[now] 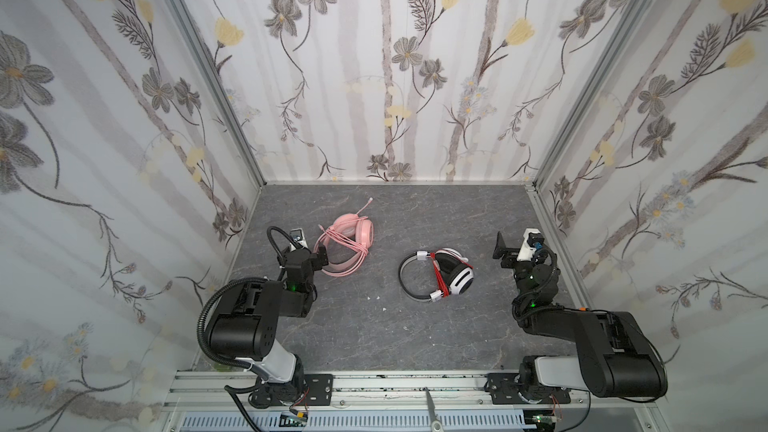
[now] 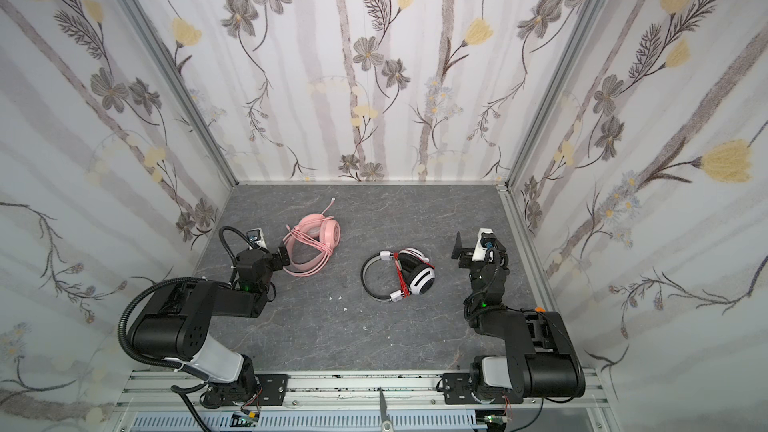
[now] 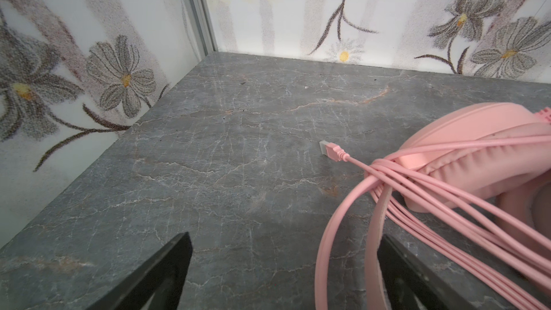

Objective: Wrap the headphones

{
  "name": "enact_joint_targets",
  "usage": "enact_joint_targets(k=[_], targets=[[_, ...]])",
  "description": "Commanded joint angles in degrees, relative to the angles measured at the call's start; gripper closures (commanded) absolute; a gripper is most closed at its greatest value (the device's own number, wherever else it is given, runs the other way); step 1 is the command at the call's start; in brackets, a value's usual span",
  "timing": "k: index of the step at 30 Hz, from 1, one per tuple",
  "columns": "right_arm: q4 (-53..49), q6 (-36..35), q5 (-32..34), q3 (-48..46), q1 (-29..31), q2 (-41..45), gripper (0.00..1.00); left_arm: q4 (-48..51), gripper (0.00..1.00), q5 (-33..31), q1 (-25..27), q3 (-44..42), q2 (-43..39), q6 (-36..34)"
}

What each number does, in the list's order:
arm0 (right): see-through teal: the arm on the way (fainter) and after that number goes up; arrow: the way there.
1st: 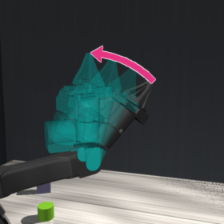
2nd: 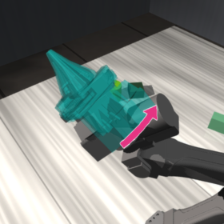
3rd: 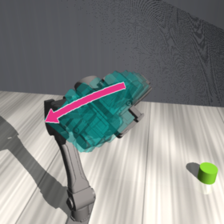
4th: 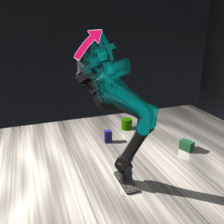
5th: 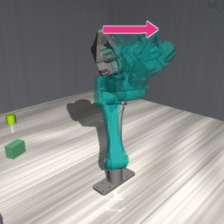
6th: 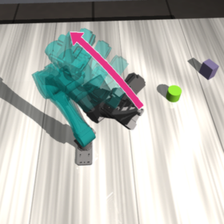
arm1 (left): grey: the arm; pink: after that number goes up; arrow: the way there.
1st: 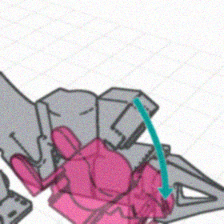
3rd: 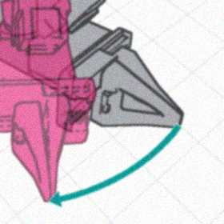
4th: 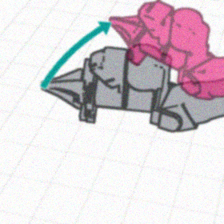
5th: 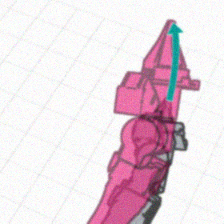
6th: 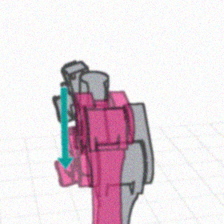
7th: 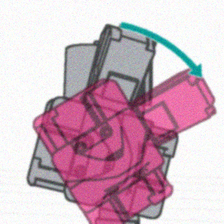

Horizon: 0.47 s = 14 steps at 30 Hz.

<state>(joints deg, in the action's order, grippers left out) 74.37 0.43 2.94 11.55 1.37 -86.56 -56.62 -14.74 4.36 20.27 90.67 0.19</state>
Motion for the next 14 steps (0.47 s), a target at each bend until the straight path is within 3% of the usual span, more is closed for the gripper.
enact_joint_targets(k=[1,11,14], targets=[[0.78,-0.51,-0.81,0.12,0.01,-0.09,0.00,0.26,0.00,0.68,-0.40,0.56,-0.15,-0.19],[-0.61,-0.42,-2.81,0.98,-0.89,-0.46,0.00,0.66,0.00,1.17,-0.53,0.69,-0.21,-0.10],[0.59,-0.43,-8.39,0.42,-2.33,-0.27,0.00,0.58,0.00,1.12,-0.54,0.65,-0.17,-0.10]])
